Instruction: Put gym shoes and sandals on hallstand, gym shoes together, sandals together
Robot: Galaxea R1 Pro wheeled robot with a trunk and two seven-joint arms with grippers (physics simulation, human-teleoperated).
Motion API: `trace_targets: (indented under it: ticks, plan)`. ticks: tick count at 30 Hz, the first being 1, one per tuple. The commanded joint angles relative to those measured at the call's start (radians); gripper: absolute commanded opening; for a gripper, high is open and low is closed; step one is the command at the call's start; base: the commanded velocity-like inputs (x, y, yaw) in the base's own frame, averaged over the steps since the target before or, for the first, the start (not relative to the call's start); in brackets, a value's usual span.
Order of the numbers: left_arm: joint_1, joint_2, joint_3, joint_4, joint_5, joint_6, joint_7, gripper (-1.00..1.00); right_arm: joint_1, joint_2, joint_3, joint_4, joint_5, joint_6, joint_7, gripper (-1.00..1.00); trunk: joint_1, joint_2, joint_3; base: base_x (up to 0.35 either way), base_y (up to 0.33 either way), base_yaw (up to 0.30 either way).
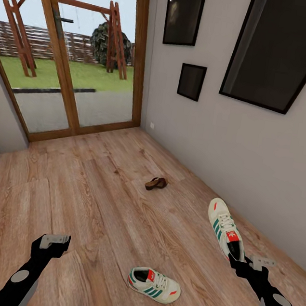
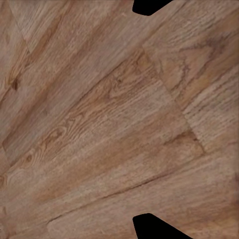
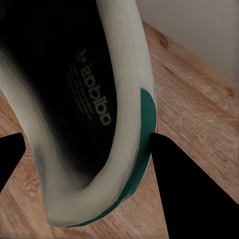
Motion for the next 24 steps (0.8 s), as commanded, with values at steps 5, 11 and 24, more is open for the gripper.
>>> trace_targets:
  ticks: [5, 11, 24]
  plan:
    - [-0.001, 0.0, 0.002, 0.0, -0.005, -0.003, -0.003, 1.0, -0.001, 0.001, -0.004, -0.001, 0.01, 0.003, 0.007, -1.0, 0.0, 0.0, -0.001, -0.001, 0.001, -0.025]
    - [-0.001, 0.0, 0.001, 0.0, -0.006, -0.003, -0.004, 1.0, -0.001, 0.001, -0.004, -0.001, 0.01, 0.002, 0.007, -1.0, 0.0, 0.0, -0.001, 0.0, 0.0, -0.073]
    - [-0.014, -0.003, 0.009, 0.003, -0.028, 0.008, -0.036, 1.0, -0.002, -0.008, -0.012, -0.058, 0.014, -0.003, 0.01, -1.0, 0.0, 0.0, -0.001, 0.005, 0.0, -0.003]
